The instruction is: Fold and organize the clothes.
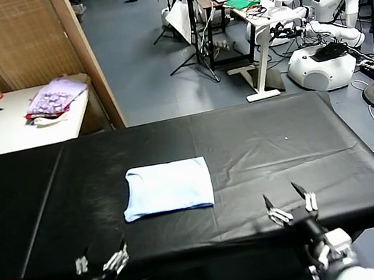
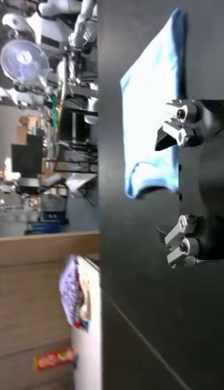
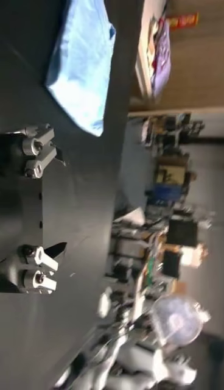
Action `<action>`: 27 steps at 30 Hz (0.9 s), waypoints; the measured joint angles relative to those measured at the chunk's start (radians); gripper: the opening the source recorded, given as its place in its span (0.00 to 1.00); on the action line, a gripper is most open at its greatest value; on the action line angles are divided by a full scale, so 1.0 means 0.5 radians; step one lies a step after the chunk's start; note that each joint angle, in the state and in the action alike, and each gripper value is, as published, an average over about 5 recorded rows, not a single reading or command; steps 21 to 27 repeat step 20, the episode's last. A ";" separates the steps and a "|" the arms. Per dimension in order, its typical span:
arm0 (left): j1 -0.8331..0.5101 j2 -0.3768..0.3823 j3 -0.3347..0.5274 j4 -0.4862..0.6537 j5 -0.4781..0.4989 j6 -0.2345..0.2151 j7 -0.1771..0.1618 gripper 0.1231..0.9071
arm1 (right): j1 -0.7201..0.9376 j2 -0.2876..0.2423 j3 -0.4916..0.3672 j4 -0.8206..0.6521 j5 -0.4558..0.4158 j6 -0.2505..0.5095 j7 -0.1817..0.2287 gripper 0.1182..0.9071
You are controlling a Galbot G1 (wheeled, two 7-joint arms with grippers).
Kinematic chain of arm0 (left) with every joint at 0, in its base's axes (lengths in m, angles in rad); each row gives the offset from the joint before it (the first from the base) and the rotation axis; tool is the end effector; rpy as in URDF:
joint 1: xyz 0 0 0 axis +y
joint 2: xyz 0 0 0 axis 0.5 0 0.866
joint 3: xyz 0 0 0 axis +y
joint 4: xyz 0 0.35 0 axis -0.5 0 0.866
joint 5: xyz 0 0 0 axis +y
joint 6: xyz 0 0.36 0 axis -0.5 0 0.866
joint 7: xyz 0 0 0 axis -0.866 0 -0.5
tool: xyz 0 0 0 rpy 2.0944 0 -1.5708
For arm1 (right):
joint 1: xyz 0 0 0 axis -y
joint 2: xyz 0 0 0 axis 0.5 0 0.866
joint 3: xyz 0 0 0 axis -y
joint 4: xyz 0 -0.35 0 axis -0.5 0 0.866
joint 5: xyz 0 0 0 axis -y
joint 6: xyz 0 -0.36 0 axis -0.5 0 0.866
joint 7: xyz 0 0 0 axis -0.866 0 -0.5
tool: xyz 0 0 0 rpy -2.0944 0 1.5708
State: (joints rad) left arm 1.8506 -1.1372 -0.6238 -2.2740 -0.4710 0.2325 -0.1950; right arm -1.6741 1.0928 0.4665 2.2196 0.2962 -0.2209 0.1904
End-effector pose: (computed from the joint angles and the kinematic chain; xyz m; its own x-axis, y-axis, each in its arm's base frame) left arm 0.1214 0.0742 -0.2625 -0.9352 0.0202 0.3535 0.0107 0.9995 -0.0289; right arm 0.1585 -0.0464 -0.2694 -0.9611 -0.1125 0.2523 -0.1413 0.9850 -0.0990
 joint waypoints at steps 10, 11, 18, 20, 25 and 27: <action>0.224 -0.011 -0.119 -0.186 -0.127 0.098 -0.012 0.86 | -0.339 0.047 0.051 0.281 0.067 -0.136 0.112 0.86; 0.229 -0.011 -0.124 -0.194 -0.129 0.100 -0.011 0.86 | -0.351 0.048 0.053 0.290 0.067 -0.137 0.112 0.86; 0.233 -0.011 -0.135 -0.214 -0.134 0.107 0.002 0.86 | -0.392 0.050 0.059 0.322 0.067 -0.144 0.112 0.86; 0.233 -0.012 -0.136 -0.214 -0.134 0.106 0.003 0.86 | -0.395 0.050 0.059 0.324 0.067 -0.144 0.112 0.86; 0.233 -0.012 -0.136 -0.214 -0.134 0.106 0.003 0.86 | -0.395 0.050 0.059 0.324 0.067 -0.144 0.112 0.86; 0.233 -0.012 -0.136 -0.214 -0.134 0.106 0.003 0.86 | -0.395 0.050 0.059 0.324 0.067 -0.144 0.112 0.86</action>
